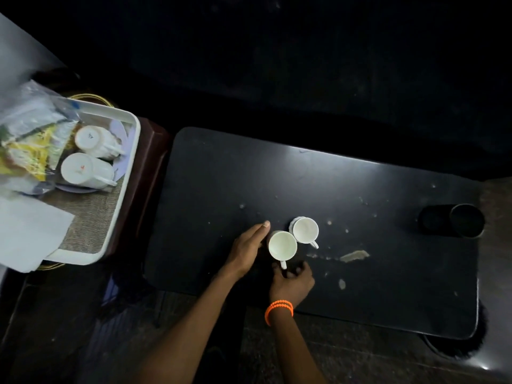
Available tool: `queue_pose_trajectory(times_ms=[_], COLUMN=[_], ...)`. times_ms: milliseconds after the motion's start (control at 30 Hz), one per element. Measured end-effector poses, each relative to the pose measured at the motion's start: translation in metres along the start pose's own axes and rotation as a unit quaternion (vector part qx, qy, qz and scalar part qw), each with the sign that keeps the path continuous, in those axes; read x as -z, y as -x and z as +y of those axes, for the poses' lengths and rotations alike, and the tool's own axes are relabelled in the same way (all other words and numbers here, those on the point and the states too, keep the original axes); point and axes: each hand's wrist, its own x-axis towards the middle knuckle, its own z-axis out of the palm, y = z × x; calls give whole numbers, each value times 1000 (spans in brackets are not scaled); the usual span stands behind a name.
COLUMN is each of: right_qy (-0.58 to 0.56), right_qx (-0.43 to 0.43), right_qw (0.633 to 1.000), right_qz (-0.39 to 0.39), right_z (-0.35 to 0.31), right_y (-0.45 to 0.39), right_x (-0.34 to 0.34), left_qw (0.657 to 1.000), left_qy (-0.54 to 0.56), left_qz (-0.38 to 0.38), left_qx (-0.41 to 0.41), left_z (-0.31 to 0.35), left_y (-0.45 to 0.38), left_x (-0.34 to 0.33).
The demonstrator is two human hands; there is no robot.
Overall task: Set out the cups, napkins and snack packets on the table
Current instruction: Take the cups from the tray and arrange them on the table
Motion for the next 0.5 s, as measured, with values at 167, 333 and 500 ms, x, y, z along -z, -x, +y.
queue_pose_trajectory(times_ms=[167,333,500], right_qy=[-34,-33,66], right_qx=[-162,-130,101], right_qw=[985,930,905], right_qz=[-56,-343,-408], right_z=[5,-28,-97], right_y=[38,102,151], right_x=[-27,-83,-147], left_qw=[995,957,857], left_qy=[53,56,15], left_qz=[81,272,496], left_qx=[-10,-83,-137], left_z=[5,38,67], left_y=[6,18,32], left_x=[46,124,224])
